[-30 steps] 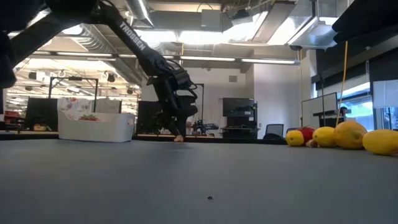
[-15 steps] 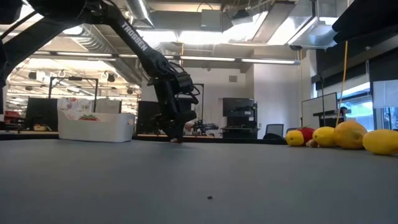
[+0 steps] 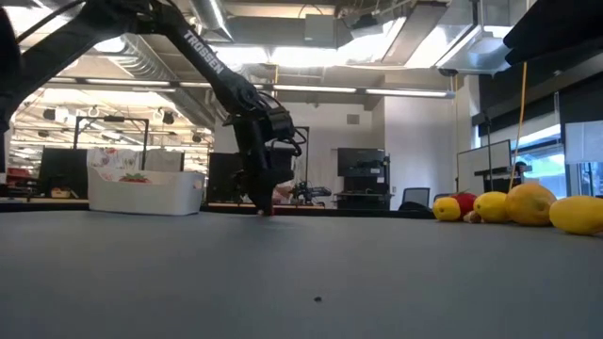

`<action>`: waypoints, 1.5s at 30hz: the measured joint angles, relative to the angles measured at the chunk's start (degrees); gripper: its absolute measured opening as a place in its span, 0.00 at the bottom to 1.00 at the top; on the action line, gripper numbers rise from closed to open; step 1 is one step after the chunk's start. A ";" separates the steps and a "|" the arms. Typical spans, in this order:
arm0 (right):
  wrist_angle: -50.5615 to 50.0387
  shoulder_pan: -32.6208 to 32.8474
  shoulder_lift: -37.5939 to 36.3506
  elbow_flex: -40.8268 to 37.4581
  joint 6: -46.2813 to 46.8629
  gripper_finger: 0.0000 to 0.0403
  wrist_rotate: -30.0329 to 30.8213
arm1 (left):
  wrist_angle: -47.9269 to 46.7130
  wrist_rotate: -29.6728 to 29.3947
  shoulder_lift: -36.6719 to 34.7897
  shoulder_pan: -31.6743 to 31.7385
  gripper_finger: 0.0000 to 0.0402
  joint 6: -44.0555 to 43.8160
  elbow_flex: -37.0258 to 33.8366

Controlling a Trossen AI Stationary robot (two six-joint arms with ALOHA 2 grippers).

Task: Sort produce into baskets
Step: Put the red mushroom into the yellow bin

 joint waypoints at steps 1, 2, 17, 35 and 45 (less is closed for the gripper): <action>0.28 0.00 0.00 0.00 0.00 0.51 -0.29 | -0.22 0.04 -0.50 -0.45 0.11 0.33 -0.02; 0.34 0.00 0.00 -0.01 0.00 0.51 -0.75 | -0.62 0.02 -1.12 -1.05 0.11 0.77 -0.02; 1.24 0.00 0.00 -0.02 -0.13 0.51 -0.36 | -2.57 10.13 -14.31 -18.96 0.12 8.75 0.07; 17.12 -0.26 0.68 -0.02 -19.41 0.51 7.00 | 8.61 11.65 -17.76 -40.46 0.12 11.05 0.11; 31.76 -6.72 4.75 -0.02 -34.03 0.51 1.01 | 16.16 11.20 -17.74 -45.67 0.12 9.57 -0.88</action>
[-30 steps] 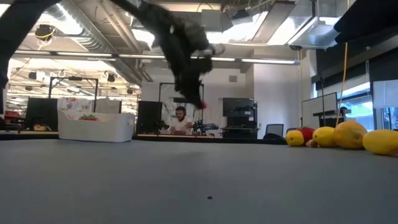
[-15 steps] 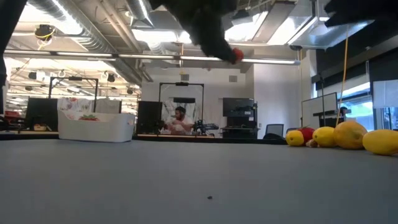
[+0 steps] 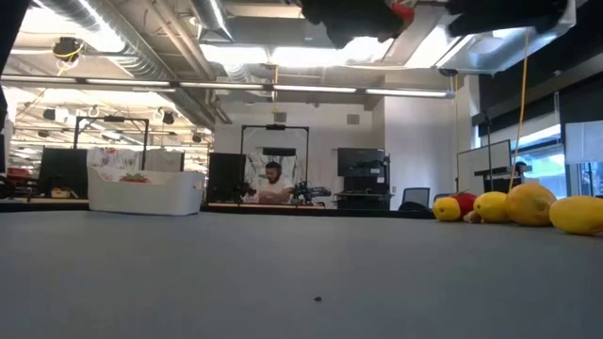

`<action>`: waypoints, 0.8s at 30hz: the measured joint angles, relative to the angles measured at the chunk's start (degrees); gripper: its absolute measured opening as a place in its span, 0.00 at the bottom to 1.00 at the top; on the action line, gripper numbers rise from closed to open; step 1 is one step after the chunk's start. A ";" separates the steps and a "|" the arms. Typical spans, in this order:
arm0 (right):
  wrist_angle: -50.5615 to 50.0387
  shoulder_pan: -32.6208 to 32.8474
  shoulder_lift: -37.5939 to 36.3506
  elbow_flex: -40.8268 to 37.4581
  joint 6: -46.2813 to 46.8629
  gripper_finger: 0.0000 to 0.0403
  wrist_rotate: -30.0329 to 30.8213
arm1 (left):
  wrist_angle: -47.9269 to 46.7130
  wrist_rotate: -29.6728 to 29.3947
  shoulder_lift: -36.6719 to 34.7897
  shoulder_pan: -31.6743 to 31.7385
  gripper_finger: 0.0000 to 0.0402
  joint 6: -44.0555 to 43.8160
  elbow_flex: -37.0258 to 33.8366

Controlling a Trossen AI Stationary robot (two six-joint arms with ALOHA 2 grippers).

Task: Sort produce into baskets
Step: Put the red mushroom into the yellow bin

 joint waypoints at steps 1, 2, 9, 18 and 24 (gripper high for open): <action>1.65 -0.75 0.39 0.00 -2.14 0.51 -0.53 | 0.29 -0.04 0.00 -0.32 0.12 -0.29 -0.32; 3.30 -1.46 0.77 0.00 -4.42 0.51 -0.94 | 0.62 -0.09 0.01 -0.57 0.12 -0.45 -0.76; 8.56 -4.73 1.08 0.00 -14.16 0.48 -2.53 | 0.48 -0.25 0.07 -1.14 0.12 -0.48 -1.93; 9.15 -6.83 1.78 0.00 -15.23 0.33 -7.76 | 1.04 -0.25 0.07 -1.10 0.12 -0.46 -1.93; 11.41 -6.79 2.00 -0.02 -18.67 0.25 -7.54 | 0.57 -0.11 0.04 -1.09 0.12 -0.44 -1.91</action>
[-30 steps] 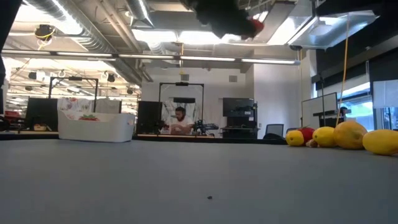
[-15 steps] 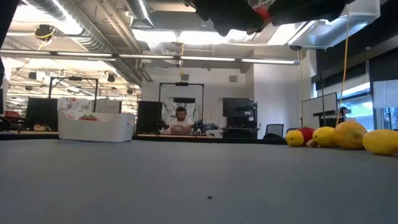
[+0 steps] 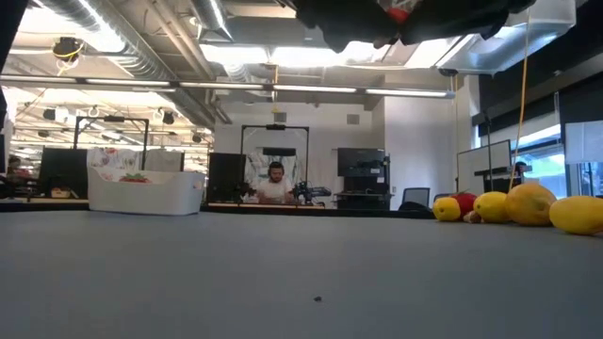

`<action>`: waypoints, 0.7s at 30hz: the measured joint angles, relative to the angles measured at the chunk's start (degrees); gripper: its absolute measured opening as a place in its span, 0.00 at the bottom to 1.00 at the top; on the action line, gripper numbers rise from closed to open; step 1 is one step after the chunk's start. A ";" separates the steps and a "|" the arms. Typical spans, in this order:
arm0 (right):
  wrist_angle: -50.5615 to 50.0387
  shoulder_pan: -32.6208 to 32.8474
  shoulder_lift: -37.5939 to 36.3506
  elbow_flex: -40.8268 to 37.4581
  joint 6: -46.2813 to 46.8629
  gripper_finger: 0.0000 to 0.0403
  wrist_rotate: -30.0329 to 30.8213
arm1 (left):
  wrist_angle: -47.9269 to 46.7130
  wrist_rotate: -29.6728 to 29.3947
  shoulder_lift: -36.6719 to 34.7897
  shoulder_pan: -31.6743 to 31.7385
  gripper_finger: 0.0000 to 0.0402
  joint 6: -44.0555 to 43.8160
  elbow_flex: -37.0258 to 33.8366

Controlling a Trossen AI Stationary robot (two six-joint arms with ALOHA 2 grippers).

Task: Sort produce into baskets
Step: Put the red mushroom into the yellow bin

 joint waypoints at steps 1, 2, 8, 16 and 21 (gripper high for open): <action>0.56 0.01 0.00 -0.01 -1.03 0.24 -0.08 | 0.01 0.24 -0.02 0.01 0.12 0.00 0.00; 1.01 0.02 0.00 -0.03 -1.98 0.24 0.00 | 0.03 0.48 -0.02 0.03 0.12 0.02 0.00; 1.48 0.00 0.00 -0.04 -3.55 0.23 0.08 | -0.12 0.44 -0.09 0.08 0.12 0.02 0.00; 1.72 0.00 0.00 -0.04 -3.84 0.20 0.15 | -0.14 0.17 -0.09 0.08 0.12 0.04 0.00; 1.40 0.00 0.00 -0.04 -3.86 0.06 0.17 | -0.18 0.15 -0.09 0.08 0.12 0.04 0.00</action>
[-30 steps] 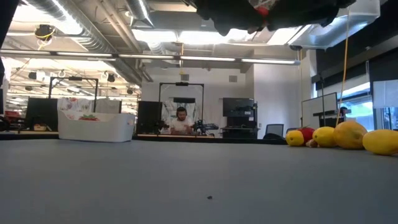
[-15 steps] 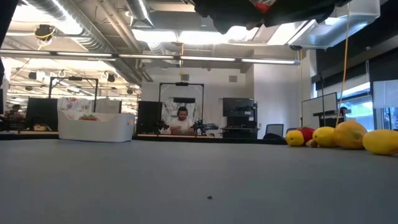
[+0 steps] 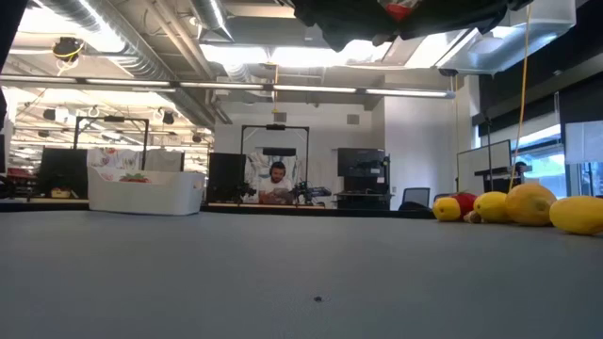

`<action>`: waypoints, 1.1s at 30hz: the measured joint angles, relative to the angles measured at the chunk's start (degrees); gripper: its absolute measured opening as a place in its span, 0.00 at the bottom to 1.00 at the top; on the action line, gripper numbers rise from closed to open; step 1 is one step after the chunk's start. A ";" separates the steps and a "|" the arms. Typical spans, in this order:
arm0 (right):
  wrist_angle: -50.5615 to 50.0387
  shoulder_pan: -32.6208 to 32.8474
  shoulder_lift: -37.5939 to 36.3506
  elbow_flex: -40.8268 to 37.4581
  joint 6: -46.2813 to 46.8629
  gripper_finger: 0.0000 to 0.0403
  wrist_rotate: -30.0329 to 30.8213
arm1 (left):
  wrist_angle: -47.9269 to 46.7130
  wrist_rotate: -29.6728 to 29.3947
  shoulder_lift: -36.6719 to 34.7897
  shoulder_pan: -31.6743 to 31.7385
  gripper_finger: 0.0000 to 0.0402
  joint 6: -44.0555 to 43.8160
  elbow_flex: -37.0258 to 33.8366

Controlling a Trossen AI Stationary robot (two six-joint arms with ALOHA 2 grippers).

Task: Sort produce into baskets
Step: Put the red mushroom into the yellow bin

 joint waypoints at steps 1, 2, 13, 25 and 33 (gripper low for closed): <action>-0.03 0.00 -0.02 0.00 -0.03 0.03 -0.01 | -0.05 0.00 0.00 0.00 0.12 -0.02 0.00; -0.04 0.00 -0.02 0.00 -0.07 0.02 -0.01 | -0.07 0.00 0.00 0.00 0.12 -0.03 0.00; 0.87 0.00 -0.17 0.15 -0.17 0.01 -0.01 | 0.21 -0.04 0.22 -0.02 0.28 -0.03 0.00; 0.37 0.00 -0.17 0.15 -0.20 0.01 -0.05 | -4.00 -0.37 0.10 0.00 0.41 1.46 0.00; 0.21 0.00 -0.17 0.15 -0.57 0.02 -0.05 | -6.12 -0.94 -0.11 0.16 0.37 1.70 0.00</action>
